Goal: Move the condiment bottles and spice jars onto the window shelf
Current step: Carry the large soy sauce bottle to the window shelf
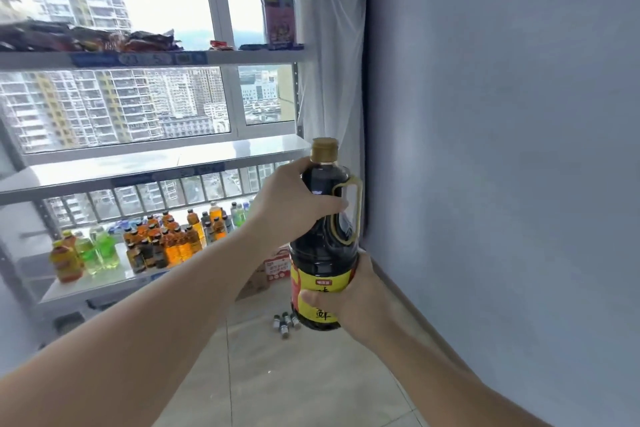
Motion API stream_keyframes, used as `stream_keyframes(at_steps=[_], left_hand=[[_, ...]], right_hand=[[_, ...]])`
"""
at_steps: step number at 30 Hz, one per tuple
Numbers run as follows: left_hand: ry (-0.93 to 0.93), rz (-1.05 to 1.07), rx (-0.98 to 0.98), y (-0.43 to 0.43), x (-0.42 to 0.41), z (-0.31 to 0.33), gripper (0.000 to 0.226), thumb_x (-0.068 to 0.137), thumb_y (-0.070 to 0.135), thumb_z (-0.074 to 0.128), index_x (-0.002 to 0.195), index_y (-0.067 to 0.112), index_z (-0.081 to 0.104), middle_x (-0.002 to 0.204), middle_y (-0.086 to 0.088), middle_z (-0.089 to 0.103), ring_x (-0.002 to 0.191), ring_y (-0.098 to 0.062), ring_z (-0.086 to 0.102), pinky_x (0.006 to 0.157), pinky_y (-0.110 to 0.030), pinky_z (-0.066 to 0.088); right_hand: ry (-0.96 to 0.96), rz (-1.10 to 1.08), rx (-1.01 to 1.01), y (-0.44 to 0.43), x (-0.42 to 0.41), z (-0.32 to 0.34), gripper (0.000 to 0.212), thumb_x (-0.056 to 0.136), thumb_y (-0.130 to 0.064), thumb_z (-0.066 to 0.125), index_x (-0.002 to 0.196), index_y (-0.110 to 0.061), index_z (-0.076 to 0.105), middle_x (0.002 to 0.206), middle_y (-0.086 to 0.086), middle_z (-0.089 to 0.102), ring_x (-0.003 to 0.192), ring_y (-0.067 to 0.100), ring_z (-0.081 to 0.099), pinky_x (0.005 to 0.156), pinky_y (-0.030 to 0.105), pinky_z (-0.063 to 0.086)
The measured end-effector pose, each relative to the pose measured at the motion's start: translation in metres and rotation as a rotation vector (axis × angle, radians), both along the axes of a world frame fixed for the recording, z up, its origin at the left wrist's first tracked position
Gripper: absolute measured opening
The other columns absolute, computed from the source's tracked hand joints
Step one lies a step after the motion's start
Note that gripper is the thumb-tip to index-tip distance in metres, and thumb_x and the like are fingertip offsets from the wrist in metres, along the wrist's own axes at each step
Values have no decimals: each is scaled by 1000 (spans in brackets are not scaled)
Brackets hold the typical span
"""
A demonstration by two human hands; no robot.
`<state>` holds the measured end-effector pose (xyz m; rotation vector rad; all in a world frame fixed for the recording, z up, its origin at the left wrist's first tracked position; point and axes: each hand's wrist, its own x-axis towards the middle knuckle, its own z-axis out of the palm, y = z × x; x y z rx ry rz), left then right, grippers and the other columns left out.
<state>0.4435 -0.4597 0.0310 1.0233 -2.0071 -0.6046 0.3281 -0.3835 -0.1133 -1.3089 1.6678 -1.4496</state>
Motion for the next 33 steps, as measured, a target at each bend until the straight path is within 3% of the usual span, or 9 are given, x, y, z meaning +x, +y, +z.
stream_keyframes(at_steps=[3,7,11,17,21,23,27,33], left_hand=[[0,70,7,-46,4,-2,60,67,49,88,122,40,67,99,19,71,88,-6,67,69,-23,53],[19,115,58,-101,8,3,49,77,31,87,121,28,66,82,25,60,71,9,55,49,-4,42],[51,160,81,-155,11,12,47,80,22,86,123,19,66,80,21,57,67,9,51,48,3,39],[52,232,78,-238,22,11,47,79,23,87,120,25,65,80,24,58,67,10,53,48,2,40],[65,265,91,-308,42,4,44,78,21,88,112,32,61,82,25,59,69,11,55,49,2,40],[57,295,79,-344,54,0,48,76,27,89,116,29,64,86,22,64,74,7,60,55,-3,45],[17,366,52,-422,76,3,74,63,43,92,131,38,63,108,14,73,96,-15,71,80,-33,61],[-14,349,21,-522,95,15,75,65,39,92,135,37,62,111,10,73,99,-19,70,84,-36,61]], right_hand=[[11,54,19,-58,-4,-5,87,54,-36,100,119,-43,44,120,-14,67,112,11,66,92,36,61],[70,126,30,-128,-13,-3,94,53,-43,99,128,-36,43,119,-16,64,110,10,64,88,27,59],[87,213,30,-200,-16,3,101,47,-48,98,131,-36,43,121,-17,64,113,12,64,94,36,60],[68,326,28,-293,-7,7,90,56,-36,99,126,-36,41,114,-21,62,105,3,63,75,12,50],[45,371,31,-364,13,3,90,56,-35,98,126,-36,42,114,-21,63,104,4,64,77,17,53],[37,367,18,-401,25,-1,89,55,-35,98,125,-36,43,111,-21,65,102,2,64,78,18,53],[73,362,16,-477,54,0,92,56,-39,97,129,-35,41,112,-22,61,102,4,62,74,12,47],[121,324,-2,-582,79,6,100,53,-46,96,134,-32,39,111,-24,58,103,7,60,80,18,51]])
